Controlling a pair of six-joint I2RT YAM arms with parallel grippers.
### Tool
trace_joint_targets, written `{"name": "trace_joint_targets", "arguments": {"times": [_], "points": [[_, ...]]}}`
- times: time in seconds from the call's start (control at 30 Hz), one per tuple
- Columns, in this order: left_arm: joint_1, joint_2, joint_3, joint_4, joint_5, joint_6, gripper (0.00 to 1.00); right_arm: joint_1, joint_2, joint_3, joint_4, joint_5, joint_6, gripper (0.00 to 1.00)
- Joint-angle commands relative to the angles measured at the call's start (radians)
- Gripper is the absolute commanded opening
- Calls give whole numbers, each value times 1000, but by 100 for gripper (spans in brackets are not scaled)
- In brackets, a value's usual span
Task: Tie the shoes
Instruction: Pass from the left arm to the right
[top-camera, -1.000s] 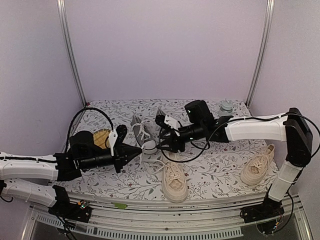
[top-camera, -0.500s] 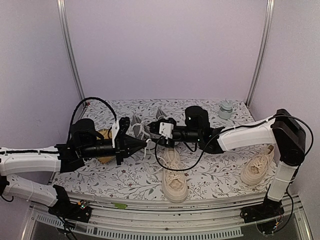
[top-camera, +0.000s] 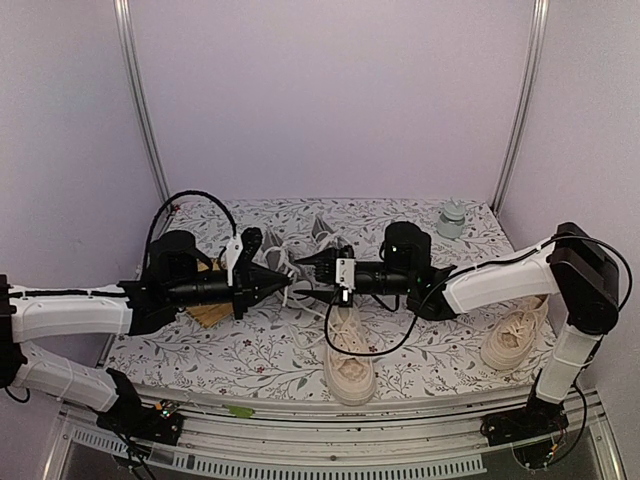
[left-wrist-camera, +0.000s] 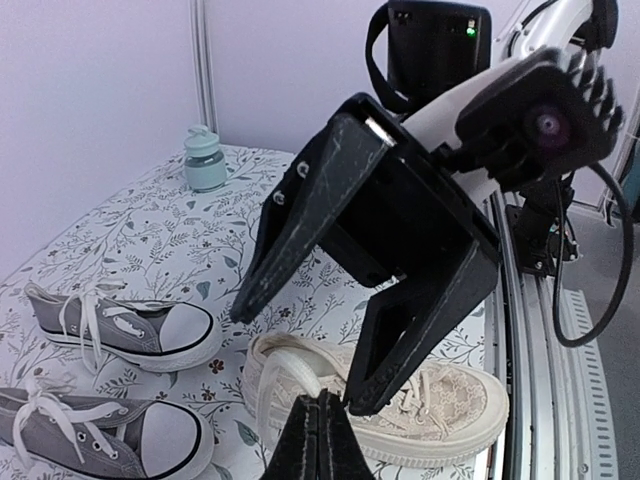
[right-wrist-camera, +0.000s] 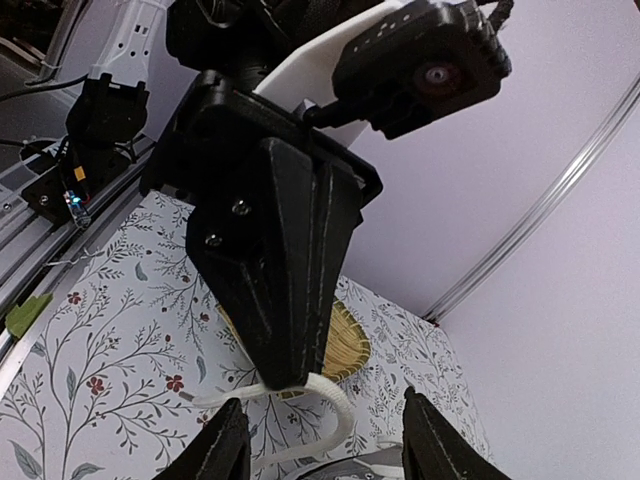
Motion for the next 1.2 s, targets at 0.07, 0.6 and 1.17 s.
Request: {"name": "trace_joint_targets", "arguments": {"times": [0.07,0.6,1.17], "points": [[13,7,42,16,71,9,0,-1,-55,-33,83,82,-21,53],[-42,-13,119,-90,206,128,0,-3,15,11,125,52,-162,54],[-15,53,116,-38,126,116,0,4,-116,-79,240,-66,17,55]]}}
